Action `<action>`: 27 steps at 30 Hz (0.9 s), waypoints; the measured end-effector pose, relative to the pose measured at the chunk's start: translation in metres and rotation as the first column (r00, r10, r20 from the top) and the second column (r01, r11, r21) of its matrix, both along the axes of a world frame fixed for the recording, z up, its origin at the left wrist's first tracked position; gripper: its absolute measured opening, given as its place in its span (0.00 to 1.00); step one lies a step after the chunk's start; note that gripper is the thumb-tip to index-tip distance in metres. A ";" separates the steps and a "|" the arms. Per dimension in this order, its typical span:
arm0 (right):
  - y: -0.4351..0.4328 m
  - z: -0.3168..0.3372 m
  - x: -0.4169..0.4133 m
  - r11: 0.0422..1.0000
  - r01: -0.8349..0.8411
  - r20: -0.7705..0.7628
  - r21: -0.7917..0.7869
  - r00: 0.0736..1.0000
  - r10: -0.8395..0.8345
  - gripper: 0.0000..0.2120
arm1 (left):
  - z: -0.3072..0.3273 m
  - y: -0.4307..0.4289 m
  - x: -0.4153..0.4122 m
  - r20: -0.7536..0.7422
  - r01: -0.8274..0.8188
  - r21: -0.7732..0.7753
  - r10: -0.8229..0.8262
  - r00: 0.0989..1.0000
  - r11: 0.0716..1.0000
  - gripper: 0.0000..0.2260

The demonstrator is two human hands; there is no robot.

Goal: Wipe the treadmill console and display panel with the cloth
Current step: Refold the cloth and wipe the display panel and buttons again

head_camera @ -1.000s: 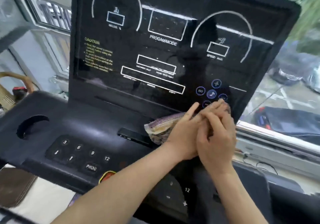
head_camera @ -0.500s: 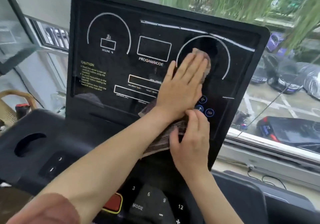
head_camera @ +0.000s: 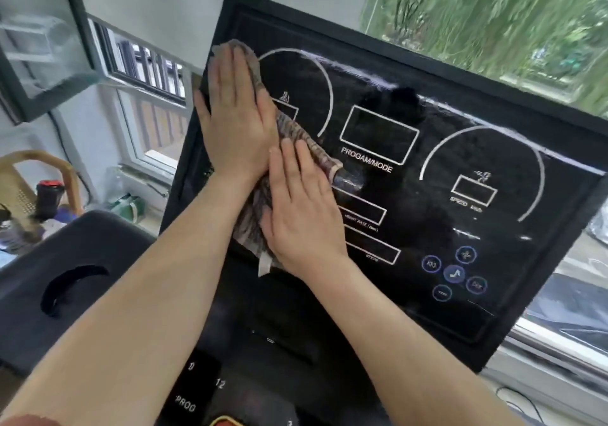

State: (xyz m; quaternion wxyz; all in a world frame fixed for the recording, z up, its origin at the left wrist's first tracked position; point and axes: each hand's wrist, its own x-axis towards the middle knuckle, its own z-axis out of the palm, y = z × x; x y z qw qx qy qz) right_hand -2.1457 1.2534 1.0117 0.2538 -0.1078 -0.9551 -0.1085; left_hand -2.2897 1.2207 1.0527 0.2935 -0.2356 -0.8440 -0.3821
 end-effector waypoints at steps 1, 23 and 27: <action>0.002 0.002 -0.008 0.999 0.009 0.014 0.048 1.000 -0.010 0.35 | 0.001 -0.002 -0.005 0.007 -0.014 0.018 0.014 1.000 1.000 0.26; 0.117 0.040 0.169 0.851 0.452 -0.333 -0.269 0.785 -0.522 0.40 | 0.088 0.169 0.220 -0.324 0.329 -0.435 -0.487 0.811 0.838 0.23; 0.094 -0.016 0.197 0.868 0.421 -0.301 -0.261 0.819 -0.488 0.39 | 0.034 0.142 0.234 -0.400 0.407 -0.488 -0.612 0.682 0.772 0.25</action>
